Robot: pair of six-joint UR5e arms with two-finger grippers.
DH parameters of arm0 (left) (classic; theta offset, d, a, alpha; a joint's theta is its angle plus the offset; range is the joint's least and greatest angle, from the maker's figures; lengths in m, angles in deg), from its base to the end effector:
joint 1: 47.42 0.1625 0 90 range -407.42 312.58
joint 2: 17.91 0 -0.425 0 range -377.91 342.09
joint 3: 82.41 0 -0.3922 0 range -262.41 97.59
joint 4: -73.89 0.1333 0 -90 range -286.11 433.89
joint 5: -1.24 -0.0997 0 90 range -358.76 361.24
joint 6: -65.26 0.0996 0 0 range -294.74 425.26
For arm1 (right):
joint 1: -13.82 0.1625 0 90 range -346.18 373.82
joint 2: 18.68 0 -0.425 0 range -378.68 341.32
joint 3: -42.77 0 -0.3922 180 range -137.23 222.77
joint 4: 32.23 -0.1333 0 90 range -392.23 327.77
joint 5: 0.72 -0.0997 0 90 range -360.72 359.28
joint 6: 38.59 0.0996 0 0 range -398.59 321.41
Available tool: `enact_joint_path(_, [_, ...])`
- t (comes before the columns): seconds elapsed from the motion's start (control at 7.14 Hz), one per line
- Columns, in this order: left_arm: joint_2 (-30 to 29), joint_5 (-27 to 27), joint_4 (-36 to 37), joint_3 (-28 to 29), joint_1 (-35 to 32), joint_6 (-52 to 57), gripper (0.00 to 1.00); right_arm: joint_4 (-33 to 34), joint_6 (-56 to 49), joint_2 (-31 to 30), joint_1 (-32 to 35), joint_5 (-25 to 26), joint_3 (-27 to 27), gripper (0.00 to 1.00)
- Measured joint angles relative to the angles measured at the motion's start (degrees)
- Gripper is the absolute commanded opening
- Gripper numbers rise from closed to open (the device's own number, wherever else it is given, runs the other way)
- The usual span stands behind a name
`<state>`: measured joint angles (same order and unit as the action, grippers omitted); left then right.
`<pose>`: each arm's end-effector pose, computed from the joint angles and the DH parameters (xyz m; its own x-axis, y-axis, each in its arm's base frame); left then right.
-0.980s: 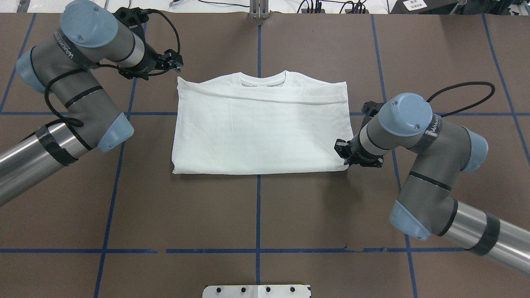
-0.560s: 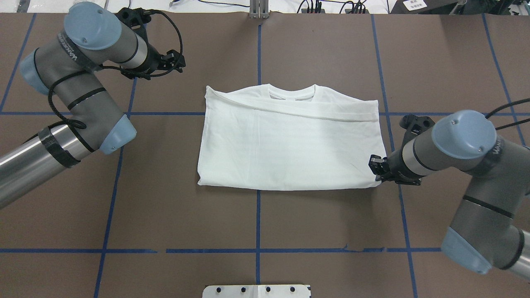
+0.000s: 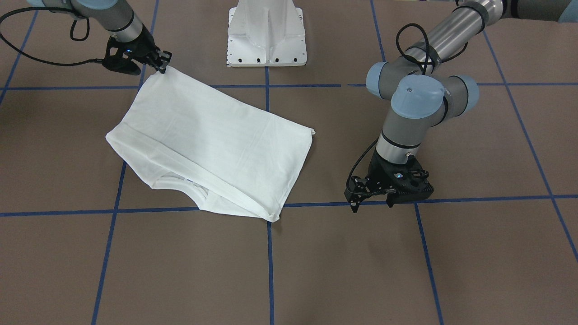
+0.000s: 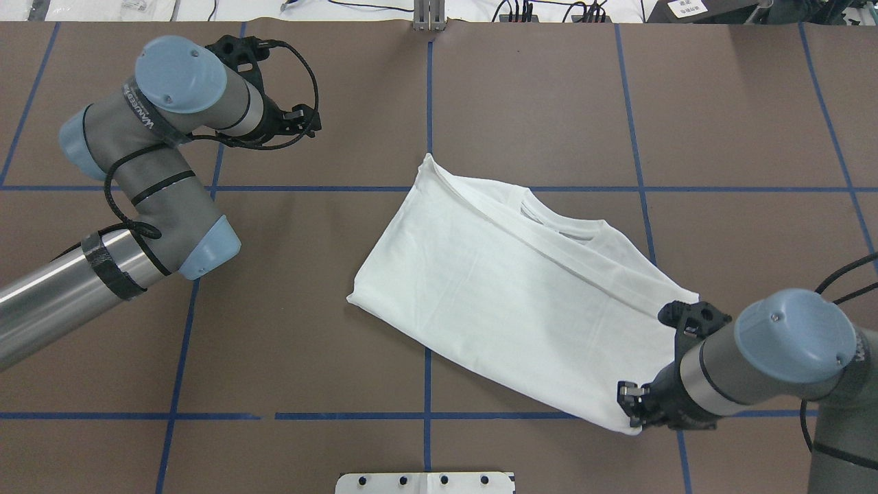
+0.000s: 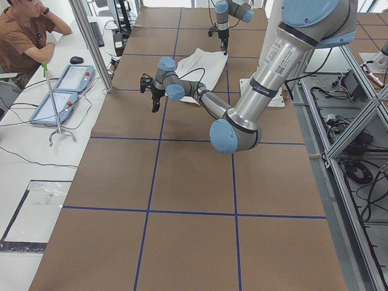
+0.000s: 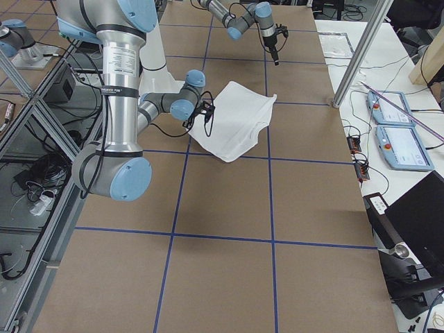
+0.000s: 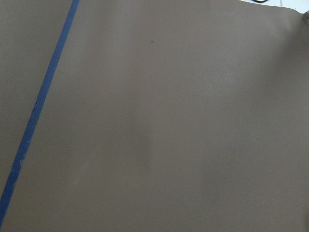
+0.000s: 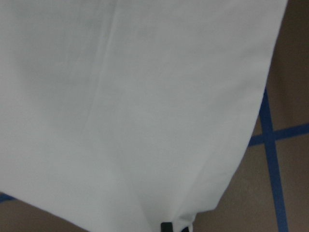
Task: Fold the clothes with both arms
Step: 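Drag the grasped corner with the right gripper toward the robot, rotating the shirt, then grasp the shirt's far corner with the left gripper while the right gripper releases and rises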
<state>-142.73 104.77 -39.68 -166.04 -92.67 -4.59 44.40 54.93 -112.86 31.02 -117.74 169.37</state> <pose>0.4324 -0.5925 0.3056 0.5999 -0.1294 -0.7896 0.3771 0.9161 0.1364 -0.3878 -0.2122 0.3665 0.6678 0.2640 0.6960 0.0067 0.9329 -0.3602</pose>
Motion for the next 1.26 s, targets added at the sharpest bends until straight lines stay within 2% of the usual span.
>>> enact_joint_path(0.14, [0.0, 0.0, -0.1, 0.0, 0.3, 0.0, 1.00, 0.0, 1.6, -0.4, -4.4, -0.2, 1.0, 0.32])
enact_joint_path(0.28, [0.0, 0.1, -0.2, 0.0, 0.4, 0.1, 1.00, 0.1, 2.6, -0.6, -7.3, -0.3, 1.5, 0.99])
enact_joint_path(0.7, [0.0, 1.5, -0.3, -1.6, 0.6, 0.4, 1.00, -0.1, 4.3, -0.3, -8.5, 0.6, 1.5, 1.00])
enact_joint_path(0.98, [0.6, 7.2, 0.0, -7.2, 2.0, -1.9, 1.00, -0.7, 4.1, 1.4, -1.6, 1.2, 1.7, 1.00])
enact_joint_path(1.26, [2.2, 8.9, 0.2, -12.5, 8.4, -12.8, 1.00, -0.8, 3.8, 5.2, 8.1, 1.4, 1.6, 1.00])
